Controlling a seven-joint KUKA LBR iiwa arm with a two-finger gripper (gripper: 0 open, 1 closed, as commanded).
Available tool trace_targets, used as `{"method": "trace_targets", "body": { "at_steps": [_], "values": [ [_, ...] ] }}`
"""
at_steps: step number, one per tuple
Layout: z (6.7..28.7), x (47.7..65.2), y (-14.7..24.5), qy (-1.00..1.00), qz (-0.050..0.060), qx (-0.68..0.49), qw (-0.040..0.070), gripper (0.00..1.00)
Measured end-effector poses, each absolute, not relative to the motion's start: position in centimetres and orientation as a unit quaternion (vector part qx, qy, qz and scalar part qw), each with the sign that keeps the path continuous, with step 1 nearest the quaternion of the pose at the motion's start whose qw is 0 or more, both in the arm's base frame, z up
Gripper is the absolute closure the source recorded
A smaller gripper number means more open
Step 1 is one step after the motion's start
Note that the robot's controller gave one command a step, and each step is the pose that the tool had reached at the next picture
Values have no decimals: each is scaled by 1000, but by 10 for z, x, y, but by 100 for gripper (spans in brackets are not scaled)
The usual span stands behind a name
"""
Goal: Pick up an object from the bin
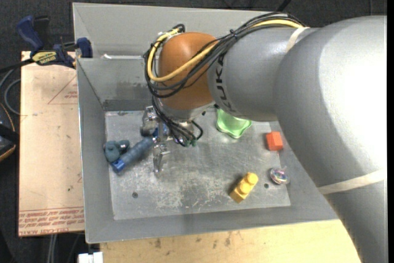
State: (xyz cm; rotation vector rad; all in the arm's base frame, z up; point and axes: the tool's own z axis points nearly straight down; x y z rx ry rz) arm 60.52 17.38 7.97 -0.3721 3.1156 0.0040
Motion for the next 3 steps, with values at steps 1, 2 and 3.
{"method": "trace_targets", "body": {
  "at_steps": [1,2,3],
  "values": [
    [80,606,174,993,1,-118,2,0],
    [80,606,174,993,1,-117,2,100],
    [153,608,175,993,1,-117,4,100]
  ]
}}
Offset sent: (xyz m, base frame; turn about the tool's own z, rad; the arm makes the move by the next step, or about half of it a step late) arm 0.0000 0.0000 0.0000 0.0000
